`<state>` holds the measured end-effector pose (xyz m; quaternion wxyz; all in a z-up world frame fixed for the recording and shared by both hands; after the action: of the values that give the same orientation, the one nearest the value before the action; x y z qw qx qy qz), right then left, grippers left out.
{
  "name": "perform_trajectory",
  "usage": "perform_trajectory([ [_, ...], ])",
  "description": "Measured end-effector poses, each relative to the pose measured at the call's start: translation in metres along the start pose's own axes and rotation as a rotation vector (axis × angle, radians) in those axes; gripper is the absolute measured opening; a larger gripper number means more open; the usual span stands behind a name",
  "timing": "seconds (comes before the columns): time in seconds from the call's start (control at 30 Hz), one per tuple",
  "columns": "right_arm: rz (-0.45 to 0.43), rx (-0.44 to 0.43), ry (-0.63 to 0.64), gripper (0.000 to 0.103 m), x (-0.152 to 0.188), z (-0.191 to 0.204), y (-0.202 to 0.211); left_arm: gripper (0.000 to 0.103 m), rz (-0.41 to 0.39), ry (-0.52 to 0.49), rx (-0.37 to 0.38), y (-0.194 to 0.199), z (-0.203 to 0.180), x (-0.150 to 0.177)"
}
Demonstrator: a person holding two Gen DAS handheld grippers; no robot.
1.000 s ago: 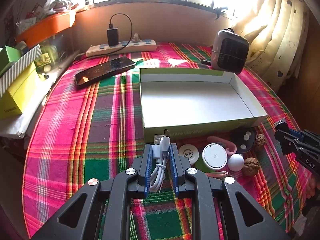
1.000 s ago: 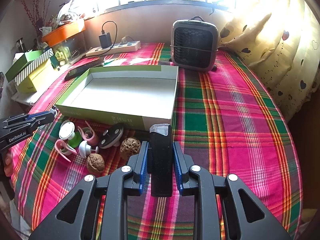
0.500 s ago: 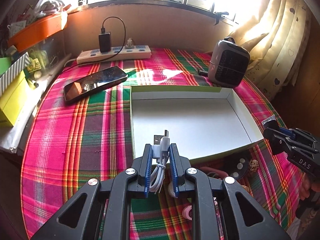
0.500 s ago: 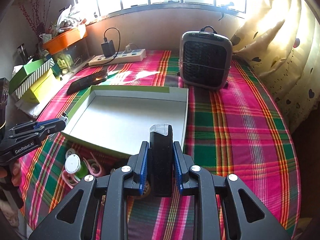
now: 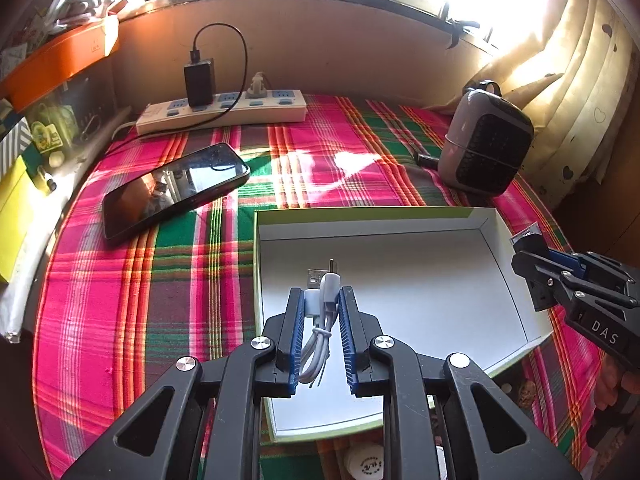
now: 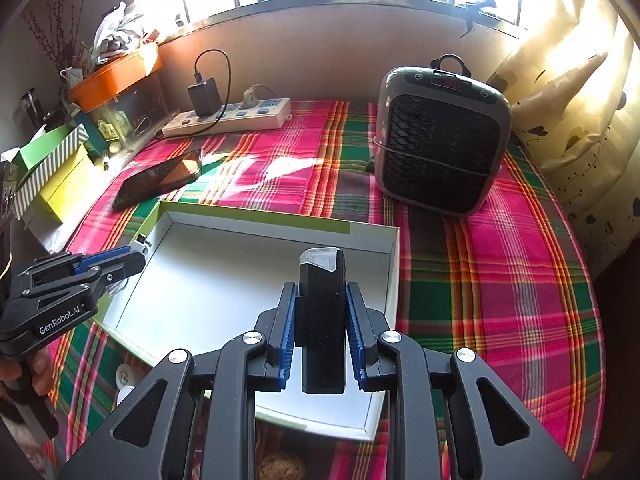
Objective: Organize objects
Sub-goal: 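Carry the cable and power bank over the white box with both tools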
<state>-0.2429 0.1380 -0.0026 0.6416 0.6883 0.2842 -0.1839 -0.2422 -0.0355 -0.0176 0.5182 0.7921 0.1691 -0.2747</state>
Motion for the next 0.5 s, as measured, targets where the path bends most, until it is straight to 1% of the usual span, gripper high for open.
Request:
perform_trajectory([
  [0.3,0.059,0.015,0.002,0.024,-0.01,0.0,-0.036,0.016,0.037,-0.006,-0.015,-0.03,0.009,-0.015],
  [0.5,0.069,0.024,0.005,0.024,-0.009,0.001,-0.046,0.016,0.056,0.0,-0.024,-0.044,0.015,-0.015],
])
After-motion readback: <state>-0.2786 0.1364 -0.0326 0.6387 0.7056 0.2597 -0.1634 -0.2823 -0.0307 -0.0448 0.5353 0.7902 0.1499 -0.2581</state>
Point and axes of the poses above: each gripper's, at about its wrist camera, not at the fingertips, and y roughly against the way its jaws point, z to its left, x to its underside, the point moved 8 cm from there along -y, roughly the way its jaws point, and after that the axes turned 13 degrees about x, right-handed, at the moved point
